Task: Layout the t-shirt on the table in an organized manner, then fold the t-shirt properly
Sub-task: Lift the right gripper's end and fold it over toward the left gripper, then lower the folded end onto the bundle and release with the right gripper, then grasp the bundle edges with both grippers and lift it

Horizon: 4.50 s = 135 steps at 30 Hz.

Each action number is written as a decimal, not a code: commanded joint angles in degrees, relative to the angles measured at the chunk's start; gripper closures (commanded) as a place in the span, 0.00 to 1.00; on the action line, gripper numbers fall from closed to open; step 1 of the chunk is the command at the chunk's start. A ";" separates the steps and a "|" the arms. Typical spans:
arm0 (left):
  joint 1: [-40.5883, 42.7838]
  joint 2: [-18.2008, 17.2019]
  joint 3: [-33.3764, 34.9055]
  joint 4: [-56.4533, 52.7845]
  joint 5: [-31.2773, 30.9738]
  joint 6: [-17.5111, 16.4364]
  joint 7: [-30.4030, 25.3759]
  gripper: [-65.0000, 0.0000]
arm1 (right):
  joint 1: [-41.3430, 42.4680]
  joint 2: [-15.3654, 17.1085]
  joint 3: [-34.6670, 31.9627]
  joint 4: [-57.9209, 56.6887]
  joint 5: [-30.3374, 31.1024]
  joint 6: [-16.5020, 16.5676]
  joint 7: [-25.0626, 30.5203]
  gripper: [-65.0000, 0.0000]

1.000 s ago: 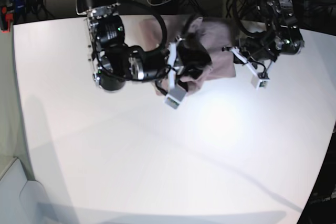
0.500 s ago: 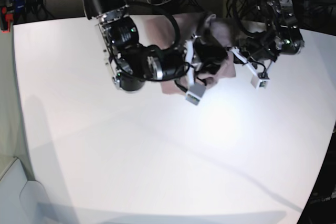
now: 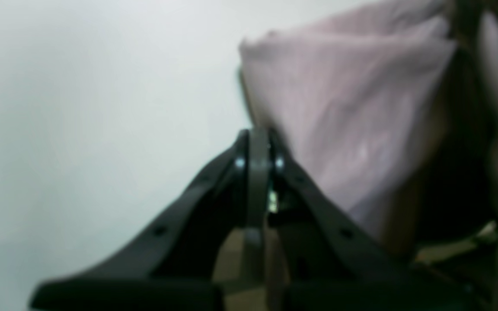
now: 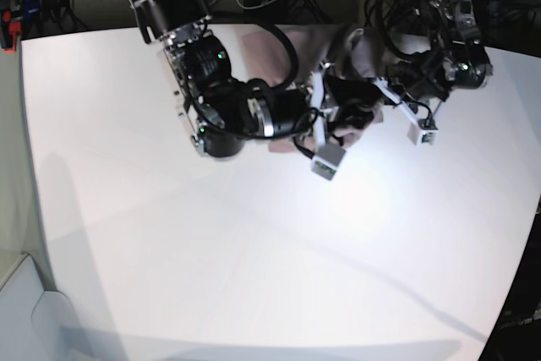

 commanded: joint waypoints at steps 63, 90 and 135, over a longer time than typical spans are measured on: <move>8.85 -10.59 -23.51 10.28 8.41 -8.65 -0.39 1.00 | 0.66 3.57 -0.01 -11.81 -3.48 -0.03 14.27 0.92; 10.26 -4.88 -23.24 16.96 1.37 -20.21 -4.96 1.00 | 10.77 15.35 -24.54 3.93 -4.27 -0.03 23.59 0.93; -3.19 -2.24 3.75 8.52 -6.19 -20.21 -5.75 0.17 | -4.17 21.68 -13.38 8.15 -4.36 -0.03 23.68 0.93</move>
